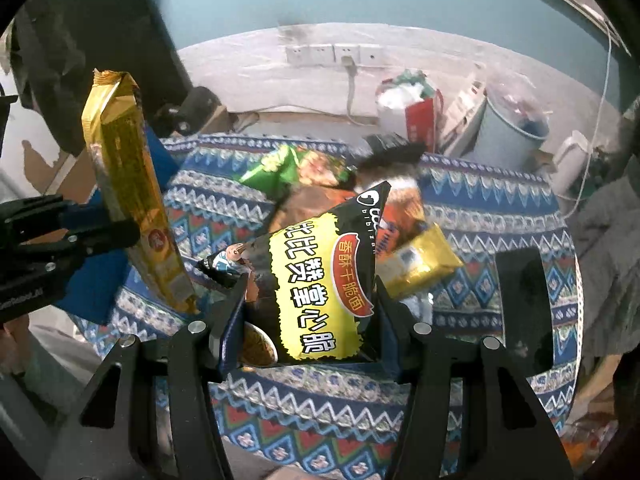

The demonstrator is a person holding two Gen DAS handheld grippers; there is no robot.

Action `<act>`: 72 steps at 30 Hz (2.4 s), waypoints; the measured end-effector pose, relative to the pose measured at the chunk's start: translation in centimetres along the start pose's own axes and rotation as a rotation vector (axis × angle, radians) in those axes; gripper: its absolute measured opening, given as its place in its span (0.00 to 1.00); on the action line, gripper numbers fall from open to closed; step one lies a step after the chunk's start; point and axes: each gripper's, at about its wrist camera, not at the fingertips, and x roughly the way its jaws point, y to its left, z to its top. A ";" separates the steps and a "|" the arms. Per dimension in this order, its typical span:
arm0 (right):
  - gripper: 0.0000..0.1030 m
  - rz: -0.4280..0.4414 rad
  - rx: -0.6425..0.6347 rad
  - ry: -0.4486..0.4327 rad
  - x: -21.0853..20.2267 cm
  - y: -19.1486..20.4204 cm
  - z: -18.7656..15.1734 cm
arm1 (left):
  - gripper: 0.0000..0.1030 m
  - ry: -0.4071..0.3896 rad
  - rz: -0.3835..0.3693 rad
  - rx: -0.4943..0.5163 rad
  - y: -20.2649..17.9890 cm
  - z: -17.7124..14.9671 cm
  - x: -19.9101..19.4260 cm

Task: Organize snacks
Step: 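Lift black-and-yellow bag with right tool while left tool lifts gold wafer bar, then carry both packets over the box and open both tools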

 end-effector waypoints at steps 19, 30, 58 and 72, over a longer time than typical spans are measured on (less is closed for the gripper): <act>0.53 0.059 -0.067 -0.069 -0.4 5.6 3.8 | 0.27 -0.114 0.056 -0.092 5.1 -0.3 -6.5; 0.53 0.096 -0.099 -0.112 -0.8 9.6 6.7 | 0.27 -0.147 0.061 -0.174 9.0 -1.3 -9.7; 0.53 0.214 -0.273 -0.070 4.4 24.3 9.9 | 0.27 -0.147 0.207 -0.363 20.2 -6.2 -13.3; 0.54 0.268 -0.358 0.010 8.2 29.7 9.5 | 0.28 -0.023 0.294 -0.434 24.2 -8.7 -10.8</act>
